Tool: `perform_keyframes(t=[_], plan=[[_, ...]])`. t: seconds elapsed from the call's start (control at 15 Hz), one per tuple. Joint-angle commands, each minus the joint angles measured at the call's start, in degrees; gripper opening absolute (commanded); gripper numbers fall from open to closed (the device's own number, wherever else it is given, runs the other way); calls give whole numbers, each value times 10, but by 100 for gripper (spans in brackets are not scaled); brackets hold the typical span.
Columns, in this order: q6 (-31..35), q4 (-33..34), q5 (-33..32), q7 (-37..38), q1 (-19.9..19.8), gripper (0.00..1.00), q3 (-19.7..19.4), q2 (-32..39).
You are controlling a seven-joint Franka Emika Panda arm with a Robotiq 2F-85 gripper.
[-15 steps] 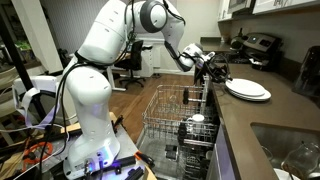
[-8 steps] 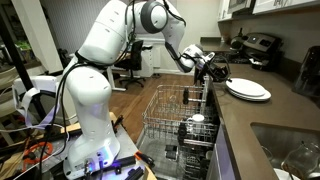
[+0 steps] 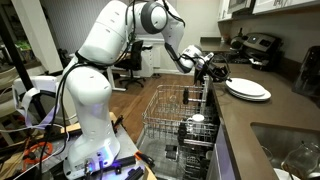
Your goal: Put a plate from the counter in the dishwasher
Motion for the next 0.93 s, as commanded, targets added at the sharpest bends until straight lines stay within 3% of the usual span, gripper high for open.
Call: perform_keyframes(t=[0.0,0.87], plan=[[-59,7,-18,9,17,6,0,3],[-144,5,-4,-5,34,6,27,-26]])
